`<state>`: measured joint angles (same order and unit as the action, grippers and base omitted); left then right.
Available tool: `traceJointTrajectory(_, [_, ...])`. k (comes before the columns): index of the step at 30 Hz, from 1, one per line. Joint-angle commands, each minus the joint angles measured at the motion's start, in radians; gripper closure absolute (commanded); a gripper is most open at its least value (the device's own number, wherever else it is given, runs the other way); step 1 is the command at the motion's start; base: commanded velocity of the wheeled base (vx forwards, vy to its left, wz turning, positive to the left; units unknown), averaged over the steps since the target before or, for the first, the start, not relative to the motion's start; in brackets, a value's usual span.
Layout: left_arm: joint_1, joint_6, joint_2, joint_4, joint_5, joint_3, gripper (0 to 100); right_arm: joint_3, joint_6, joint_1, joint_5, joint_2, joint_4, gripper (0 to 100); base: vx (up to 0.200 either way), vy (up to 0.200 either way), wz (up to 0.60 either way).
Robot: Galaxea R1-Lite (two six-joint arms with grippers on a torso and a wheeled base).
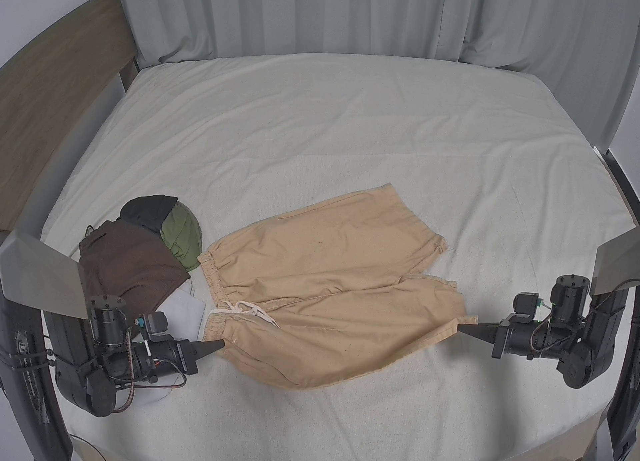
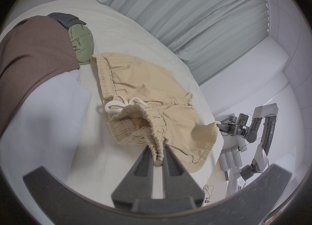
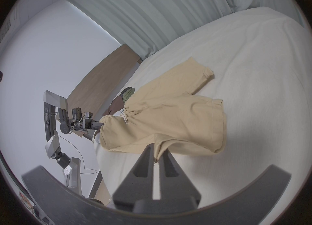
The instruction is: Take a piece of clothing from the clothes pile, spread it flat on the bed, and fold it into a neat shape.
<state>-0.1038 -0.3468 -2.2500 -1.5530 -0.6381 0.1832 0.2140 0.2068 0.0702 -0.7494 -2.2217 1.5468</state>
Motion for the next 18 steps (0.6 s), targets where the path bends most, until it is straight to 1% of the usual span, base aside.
traceJointTrajectory(1, [0.004,-0.003,0.001,-0.001,0.0,0.012,100,0.021,0.009,0.0,0.002,0.017,0.001,100,0.0,0.0,0.0])
traceJointTrajectory(5, [0.004,-0.006,0.003,-0.001,0.014,0.016,100,0.045,0.034,0.005,0.05,0.017,0.001,100,0.0,0.0,0.0])
traceJointTrajectory(18, [0.004,-0.047,0.043,0.001,0.037,0.041,100,0.08,0.072,0.036,0.065,0.042,0.001,100,0.0,0.0,0.0])
